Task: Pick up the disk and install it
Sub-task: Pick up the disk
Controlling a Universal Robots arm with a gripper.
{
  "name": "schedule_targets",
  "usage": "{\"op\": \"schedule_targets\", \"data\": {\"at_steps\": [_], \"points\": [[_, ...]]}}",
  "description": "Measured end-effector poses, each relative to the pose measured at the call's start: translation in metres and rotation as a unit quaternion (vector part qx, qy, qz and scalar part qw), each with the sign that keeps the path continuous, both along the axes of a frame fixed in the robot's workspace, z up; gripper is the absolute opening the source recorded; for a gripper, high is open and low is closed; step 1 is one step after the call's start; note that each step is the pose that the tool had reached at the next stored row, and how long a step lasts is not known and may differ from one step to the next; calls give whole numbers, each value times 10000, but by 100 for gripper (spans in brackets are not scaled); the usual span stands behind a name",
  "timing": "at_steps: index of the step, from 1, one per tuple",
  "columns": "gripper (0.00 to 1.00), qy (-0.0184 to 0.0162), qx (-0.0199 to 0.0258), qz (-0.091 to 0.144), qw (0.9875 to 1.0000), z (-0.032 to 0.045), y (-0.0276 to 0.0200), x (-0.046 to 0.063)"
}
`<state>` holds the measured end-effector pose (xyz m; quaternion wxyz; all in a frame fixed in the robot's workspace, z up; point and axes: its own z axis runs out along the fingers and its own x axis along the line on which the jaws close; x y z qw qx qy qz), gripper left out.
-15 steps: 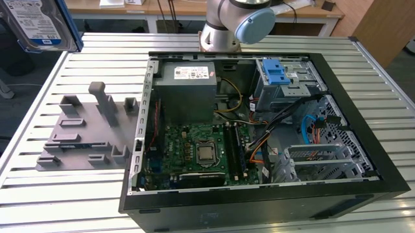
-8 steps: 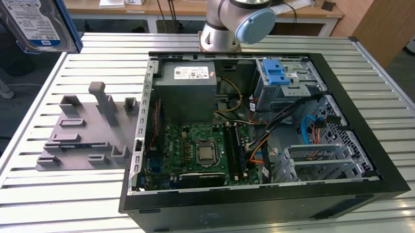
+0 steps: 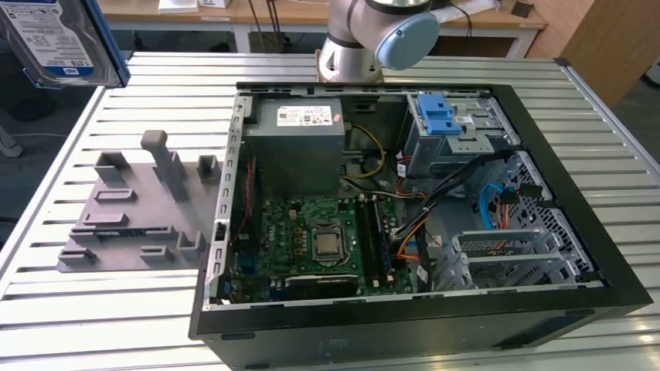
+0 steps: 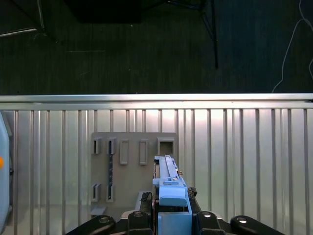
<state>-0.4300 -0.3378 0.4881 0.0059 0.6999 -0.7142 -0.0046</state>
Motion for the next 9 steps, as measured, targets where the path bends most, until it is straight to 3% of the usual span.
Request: {"op": "schedule_targets", "data": {"at_steps": [9], "points": [[36,1,0,0,10000,1,-129,2]]}}
